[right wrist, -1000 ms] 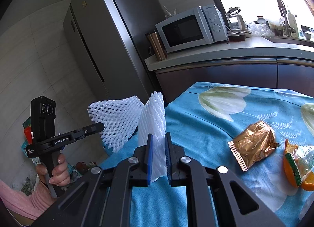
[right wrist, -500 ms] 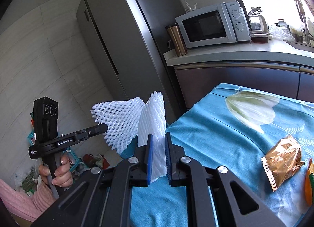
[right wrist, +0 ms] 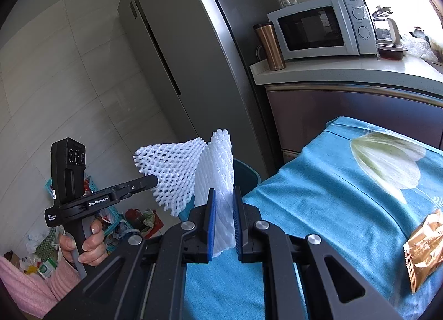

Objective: Collect trash
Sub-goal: 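Lift both foam nets and carry them toward the teal bin, then open both tools over the teal bin to drop the foam nets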

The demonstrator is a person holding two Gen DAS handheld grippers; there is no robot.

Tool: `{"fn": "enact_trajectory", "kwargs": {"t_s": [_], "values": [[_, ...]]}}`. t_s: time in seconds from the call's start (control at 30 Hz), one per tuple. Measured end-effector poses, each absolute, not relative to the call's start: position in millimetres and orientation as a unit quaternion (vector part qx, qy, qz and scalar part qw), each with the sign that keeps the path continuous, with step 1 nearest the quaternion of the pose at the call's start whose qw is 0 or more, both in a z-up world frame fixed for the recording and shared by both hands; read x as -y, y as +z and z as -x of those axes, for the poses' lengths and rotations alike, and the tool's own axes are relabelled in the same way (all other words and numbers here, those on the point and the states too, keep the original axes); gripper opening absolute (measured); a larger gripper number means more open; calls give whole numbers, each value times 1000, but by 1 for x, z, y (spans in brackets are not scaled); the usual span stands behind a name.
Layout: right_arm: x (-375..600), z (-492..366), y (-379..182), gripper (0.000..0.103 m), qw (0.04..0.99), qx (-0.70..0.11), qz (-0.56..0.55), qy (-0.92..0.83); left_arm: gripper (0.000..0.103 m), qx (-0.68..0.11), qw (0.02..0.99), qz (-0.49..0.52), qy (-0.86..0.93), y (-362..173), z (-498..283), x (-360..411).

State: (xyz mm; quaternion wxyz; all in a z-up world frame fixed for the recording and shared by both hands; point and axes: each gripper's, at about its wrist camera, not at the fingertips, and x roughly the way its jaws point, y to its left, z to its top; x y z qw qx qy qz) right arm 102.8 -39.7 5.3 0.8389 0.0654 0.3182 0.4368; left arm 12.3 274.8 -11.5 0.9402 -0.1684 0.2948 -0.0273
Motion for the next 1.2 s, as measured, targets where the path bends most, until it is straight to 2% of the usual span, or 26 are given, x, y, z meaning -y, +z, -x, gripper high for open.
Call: {"fn": "enact_trajectory", "kwargs": {"t_s": [1.2], "values": [[-66,-154,-20,11,813,-376,-49,441,8,-353,915,186,60,-68,-50,-323]]}}
